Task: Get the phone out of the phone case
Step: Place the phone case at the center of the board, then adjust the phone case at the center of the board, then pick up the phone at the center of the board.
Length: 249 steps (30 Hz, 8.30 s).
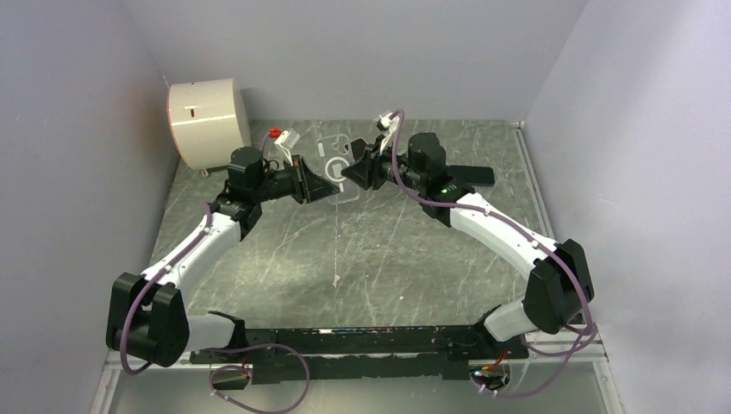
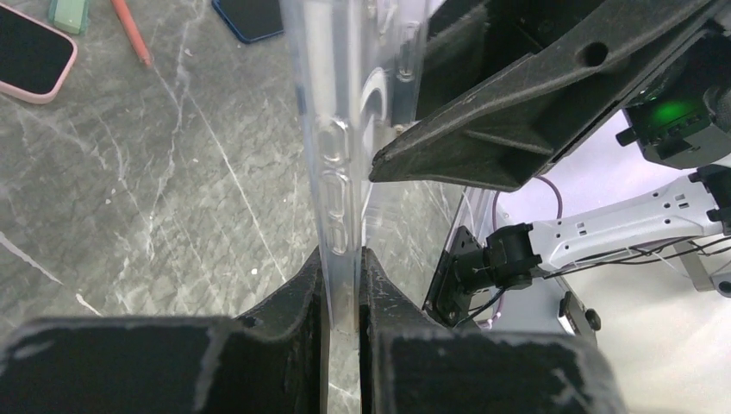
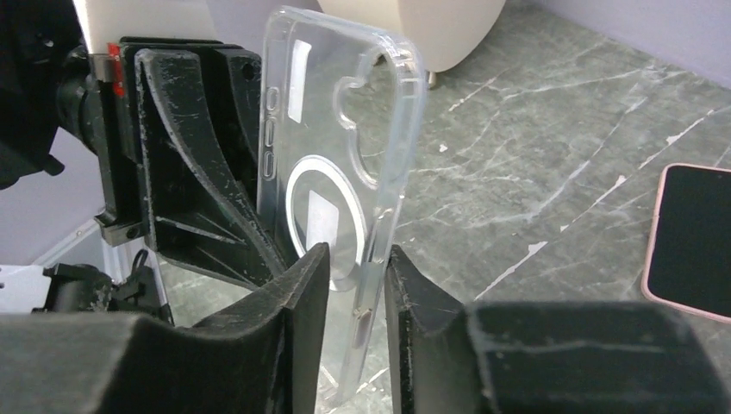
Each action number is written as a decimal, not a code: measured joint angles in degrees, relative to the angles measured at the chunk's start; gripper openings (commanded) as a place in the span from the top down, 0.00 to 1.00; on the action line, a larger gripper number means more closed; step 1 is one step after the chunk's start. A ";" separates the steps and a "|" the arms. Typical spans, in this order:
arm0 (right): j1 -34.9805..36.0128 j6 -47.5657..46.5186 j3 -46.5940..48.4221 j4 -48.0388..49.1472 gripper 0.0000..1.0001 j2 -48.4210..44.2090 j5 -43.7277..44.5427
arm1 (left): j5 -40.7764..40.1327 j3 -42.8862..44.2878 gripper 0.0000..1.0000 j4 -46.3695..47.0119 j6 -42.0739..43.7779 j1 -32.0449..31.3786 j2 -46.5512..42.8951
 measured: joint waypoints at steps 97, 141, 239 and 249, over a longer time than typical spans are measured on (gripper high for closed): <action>-47.80 54.88 -23.17 5.22 0.03 13.64 18.32 | -53.51 -3.98 0.06 -17.35 5.46 -0.42 -21.57; -22.14 0.37 8.26 -8.83 0.01 27.87 25.75 | -52.30 -4.00 0.06 -16.92 5.44 -0.42 -20.50; -7.21 -16.33 43.56 -25.81 0.39 54.42 23.76 | -52.33 -4.00 0.06 -16.94 5.09 -0.42 -19.76; -5.73 -12.02 28.63 -22.69 0.53 44.94 24.59 | -51.98 -4.07 0.06 -15.80 0.90 -0.42 -17.49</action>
